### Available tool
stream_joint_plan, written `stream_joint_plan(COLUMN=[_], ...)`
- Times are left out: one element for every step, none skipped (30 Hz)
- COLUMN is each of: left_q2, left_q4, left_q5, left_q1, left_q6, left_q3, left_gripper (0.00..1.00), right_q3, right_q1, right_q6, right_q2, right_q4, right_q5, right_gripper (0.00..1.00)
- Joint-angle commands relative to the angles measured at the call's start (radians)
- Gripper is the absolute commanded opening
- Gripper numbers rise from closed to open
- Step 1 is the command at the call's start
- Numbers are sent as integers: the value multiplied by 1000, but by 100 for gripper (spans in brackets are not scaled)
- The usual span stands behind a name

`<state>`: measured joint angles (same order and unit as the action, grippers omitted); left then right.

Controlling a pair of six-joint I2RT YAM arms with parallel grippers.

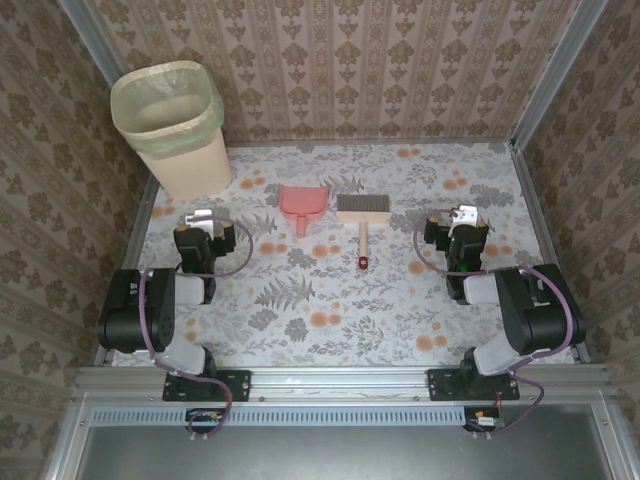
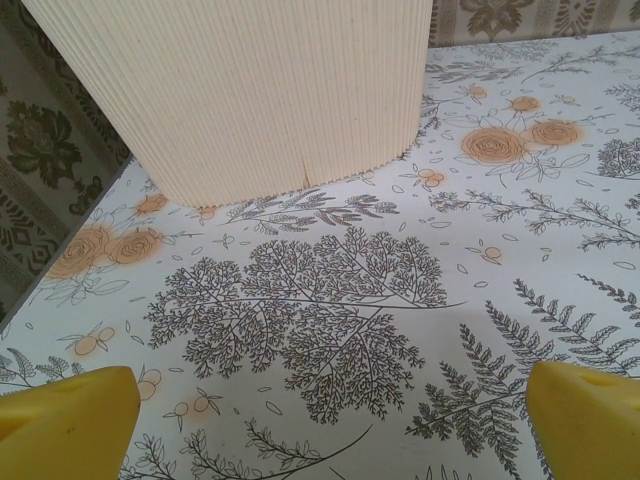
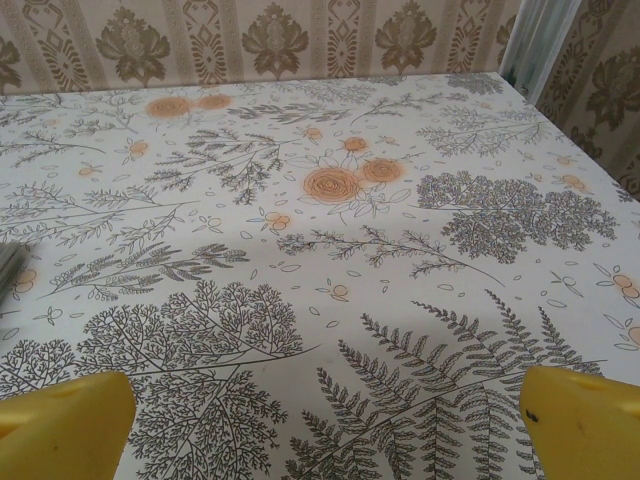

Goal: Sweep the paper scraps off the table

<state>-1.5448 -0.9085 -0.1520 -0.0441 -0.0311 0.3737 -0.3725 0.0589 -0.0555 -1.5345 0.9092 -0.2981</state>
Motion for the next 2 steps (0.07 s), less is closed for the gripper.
stream_joint_plan(left_q2=[-2,-2], left_q4=[-5,-4], left_q5=[21,22], left_q1=[6,6], left_q6=[-16,-16], left_q3=[14,13], left_gripper=[100,100], right_q3=[-13,-13], right_q1=[-1,-1], right_q6=[-12,-12], right_q2=[4,3], right_q4=[-7,-7], right_q5=[17,17], right_gripper=[100,100])
